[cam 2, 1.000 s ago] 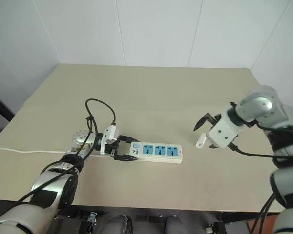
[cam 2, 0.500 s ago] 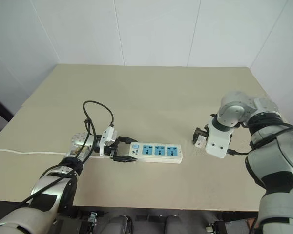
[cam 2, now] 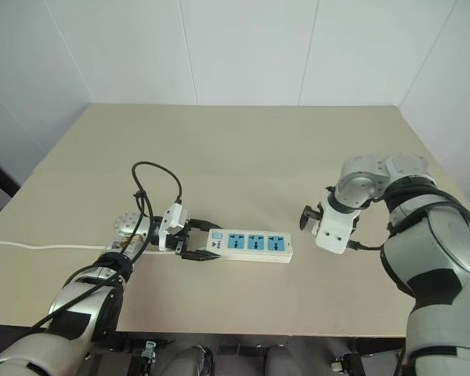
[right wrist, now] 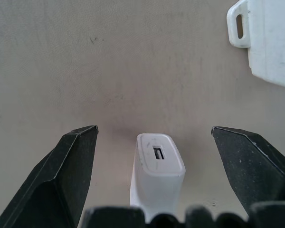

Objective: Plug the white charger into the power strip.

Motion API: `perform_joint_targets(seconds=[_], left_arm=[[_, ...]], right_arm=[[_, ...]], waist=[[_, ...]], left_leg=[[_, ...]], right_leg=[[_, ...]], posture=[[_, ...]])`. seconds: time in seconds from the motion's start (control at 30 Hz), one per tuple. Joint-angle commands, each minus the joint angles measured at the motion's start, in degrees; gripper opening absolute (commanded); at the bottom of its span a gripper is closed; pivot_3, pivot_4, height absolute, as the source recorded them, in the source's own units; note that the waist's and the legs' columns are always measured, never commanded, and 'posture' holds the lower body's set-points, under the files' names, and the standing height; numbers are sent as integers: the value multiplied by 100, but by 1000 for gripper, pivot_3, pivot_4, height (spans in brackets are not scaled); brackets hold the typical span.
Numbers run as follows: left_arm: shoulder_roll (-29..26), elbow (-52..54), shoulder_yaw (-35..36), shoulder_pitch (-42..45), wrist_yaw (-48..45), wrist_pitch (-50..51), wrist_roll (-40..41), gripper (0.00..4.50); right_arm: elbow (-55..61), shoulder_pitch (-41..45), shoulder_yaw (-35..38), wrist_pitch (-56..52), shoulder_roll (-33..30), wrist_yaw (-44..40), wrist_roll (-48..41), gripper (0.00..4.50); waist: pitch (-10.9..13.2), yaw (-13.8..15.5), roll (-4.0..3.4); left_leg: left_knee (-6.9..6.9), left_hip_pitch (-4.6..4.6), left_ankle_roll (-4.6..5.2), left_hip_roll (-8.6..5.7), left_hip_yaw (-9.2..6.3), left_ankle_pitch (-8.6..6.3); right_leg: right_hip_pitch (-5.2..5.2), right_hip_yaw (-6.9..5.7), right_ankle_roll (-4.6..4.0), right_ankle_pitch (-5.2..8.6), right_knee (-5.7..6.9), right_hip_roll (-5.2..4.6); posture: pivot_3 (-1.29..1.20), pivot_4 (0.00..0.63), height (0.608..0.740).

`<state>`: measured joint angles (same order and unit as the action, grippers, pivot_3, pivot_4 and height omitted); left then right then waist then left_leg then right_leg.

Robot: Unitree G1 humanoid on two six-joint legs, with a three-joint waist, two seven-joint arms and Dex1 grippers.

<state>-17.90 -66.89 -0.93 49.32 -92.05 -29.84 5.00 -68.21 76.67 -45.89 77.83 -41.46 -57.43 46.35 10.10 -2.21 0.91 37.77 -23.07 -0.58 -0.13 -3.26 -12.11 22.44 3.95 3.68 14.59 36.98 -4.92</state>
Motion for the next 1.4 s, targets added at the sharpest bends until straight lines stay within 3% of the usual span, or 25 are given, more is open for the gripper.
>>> perform_joint_targets(seconds=[0.03, 0.47, 0.57, 0.83, 1.1, 1.2, 1.4], left_arm=[[58, 107, -87, -105, -42, -31, -24, 3276], [42, 159, -105, -180, -39, -37, 29, 3276], [47, 162, -107, -190, -18, -46, 29, 3276], [52, 155, -112, -219, 16, -79, 30, 3276], [59, 145, -122, -185, 29, -76, 23, 3276], [63, 128, -117, -130, 47, -48, 23, 3276], [43, 165, -117, -90, -9, 1, 43, 3276]], right_arm=[[-81, 257, -70, -188, 10, 392, 293, 4500], [-362, 431, -311, -218, 155, 1000, 772, 4500], [-376, 451, -346, -200, 196, 1115, 824, 3983], [-453, 507, -443, -62, 245, 1250, 921, 1191], [-381, 525, -447, -137, 68, 1638, 964, 1135], [-563, 537, -122, -85, -75, 1338, 453, 1135], [-865, 18, 1995, -1144, -138, -1254, -2474, 1135]], waist=[[0, -5, 0], [0, -33, -2], [0, -34, -2], [0, -39, -4], [0, -35, -5], [1, -32, -7], [2, -46, -7]], left_leg=[[0, 0, 0, 0, 0, 0], [0, 1, 0, 0, 0, 0], [0, 1, 0, 0, 1, 0], [0, 4, 0, 0, 1, 0], [0, 5, 0, 0, 0, 0], [0, 4, 0, -1, 1, 0], [0, 12, 0, 1, 0, 0]], right_leg=[[0, 0, 0, 0, 0, 0], [2, 1, 0, 0, 4, 0], [3, 1, 0, 0, 5, 0], [2, 1, 0, 0, 8, 0], [2, 1, 0, 0, 10, 0], [2, 1, 0, 0, 8, 0], [-16, 2, -2, -1, -1, 0]], posture=[[0, 150, 740], [0, 150, 740], [0, 150, 740], [0, 150, 740], [0, 150, 740], [0, 150, 740], [0, 150, 740]])
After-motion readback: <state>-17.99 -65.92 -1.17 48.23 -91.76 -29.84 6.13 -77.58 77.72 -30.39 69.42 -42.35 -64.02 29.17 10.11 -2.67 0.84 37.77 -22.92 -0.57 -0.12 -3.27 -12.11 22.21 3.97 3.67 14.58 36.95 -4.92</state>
